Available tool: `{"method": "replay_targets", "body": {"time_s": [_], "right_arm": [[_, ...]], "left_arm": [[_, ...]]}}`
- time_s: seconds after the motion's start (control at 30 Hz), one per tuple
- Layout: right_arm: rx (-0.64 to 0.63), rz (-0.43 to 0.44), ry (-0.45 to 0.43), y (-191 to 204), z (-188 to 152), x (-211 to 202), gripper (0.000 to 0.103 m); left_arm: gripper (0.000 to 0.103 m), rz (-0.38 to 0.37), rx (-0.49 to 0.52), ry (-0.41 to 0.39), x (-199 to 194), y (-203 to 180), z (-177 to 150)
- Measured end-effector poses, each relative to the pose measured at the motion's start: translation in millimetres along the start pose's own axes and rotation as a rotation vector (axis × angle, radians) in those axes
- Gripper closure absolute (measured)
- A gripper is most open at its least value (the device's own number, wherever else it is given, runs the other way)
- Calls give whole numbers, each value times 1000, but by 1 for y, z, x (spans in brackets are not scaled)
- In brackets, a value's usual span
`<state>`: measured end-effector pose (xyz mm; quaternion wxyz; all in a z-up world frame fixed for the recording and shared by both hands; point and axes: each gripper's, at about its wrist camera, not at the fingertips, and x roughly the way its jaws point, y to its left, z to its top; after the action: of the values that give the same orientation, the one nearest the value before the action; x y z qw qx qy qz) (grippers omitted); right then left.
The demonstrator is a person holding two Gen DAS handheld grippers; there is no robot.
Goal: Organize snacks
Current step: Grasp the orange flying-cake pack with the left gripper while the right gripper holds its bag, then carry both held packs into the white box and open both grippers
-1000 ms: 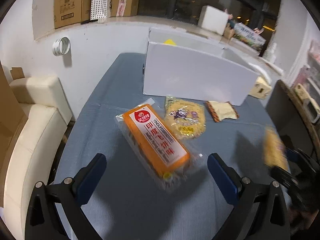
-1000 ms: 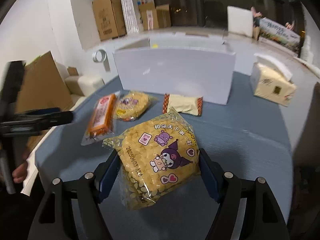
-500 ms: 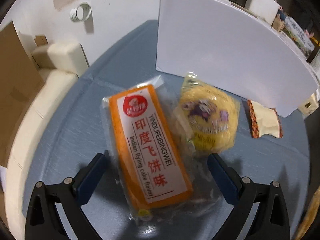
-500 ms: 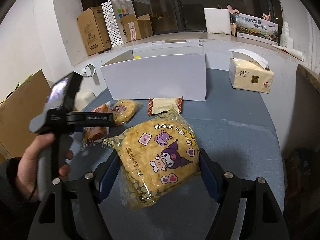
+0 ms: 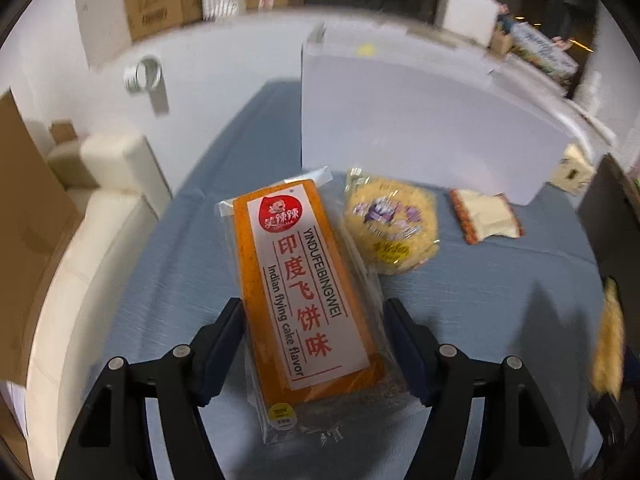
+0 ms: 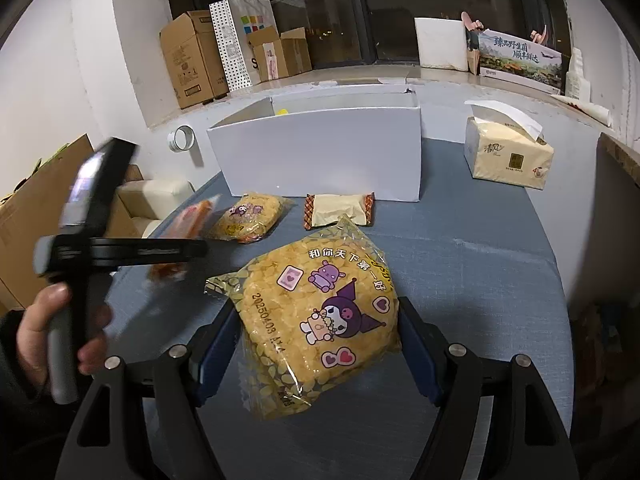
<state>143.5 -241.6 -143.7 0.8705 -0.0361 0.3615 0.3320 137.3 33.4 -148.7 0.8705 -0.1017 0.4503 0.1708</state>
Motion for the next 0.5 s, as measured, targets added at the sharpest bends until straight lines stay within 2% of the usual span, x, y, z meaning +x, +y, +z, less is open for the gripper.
{"method": "replay_targets", "body": {"time_s": [0.07, 0.23, 0.33, 0.5], "right_arm": [[3, 5, -6, 1, 1, -1, 24], [33, 39, -44, 2, 17, -8, 24], [57, 63, -79, 0, 38, -11, 24], [69, 76, -140, -4, 81, -6, 24]], "left_arm": [[28, -10, 42, -46, -16, 1, 2], [28, -109, 164, -162, -62, -8, 13], [28, -120, 230, -239, -74, -14, 36], [28, -138, 302, -312, -73, -25, 85]]}}
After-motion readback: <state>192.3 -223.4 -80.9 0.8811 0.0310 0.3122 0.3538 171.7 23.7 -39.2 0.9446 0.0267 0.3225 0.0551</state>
